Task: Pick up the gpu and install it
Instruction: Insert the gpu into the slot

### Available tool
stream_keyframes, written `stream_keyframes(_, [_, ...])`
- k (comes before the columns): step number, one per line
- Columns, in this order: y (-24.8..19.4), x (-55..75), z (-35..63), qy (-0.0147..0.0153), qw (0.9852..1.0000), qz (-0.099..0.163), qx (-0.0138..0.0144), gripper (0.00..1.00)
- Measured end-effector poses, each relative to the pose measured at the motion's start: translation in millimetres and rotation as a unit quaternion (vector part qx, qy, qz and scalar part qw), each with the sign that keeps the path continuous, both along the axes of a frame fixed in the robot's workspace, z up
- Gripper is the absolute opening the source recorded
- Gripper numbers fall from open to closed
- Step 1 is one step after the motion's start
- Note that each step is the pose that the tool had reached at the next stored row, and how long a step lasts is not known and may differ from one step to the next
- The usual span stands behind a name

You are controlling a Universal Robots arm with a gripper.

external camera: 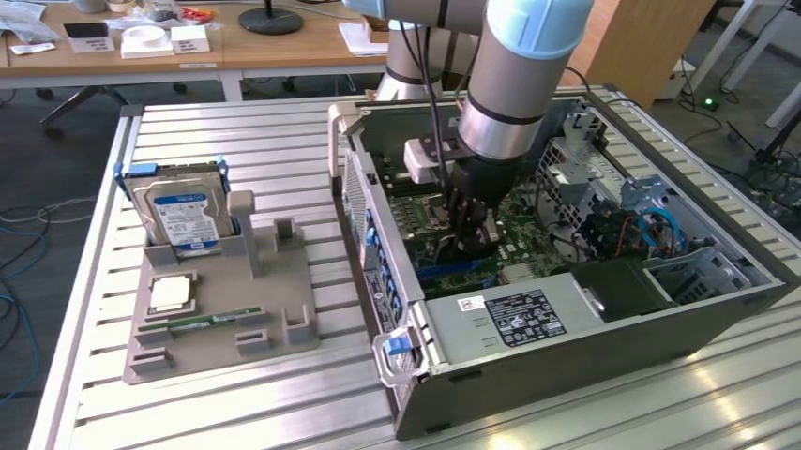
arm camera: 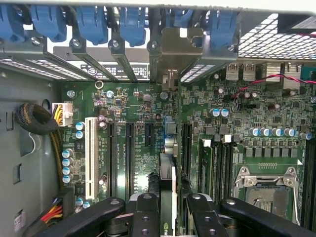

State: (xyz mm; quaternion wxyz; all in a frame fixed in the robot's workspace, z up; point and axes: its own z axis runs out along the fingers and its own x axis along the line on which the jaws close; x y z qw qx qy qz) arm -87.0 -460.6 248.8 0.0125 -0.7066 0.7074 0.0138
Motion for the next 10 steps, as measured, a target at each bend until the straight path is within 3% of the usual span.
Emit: stream_keyframes(10, [-1.6,0.0,0.4,0.0,0.9999,-0.013,-0.0003,0.26])
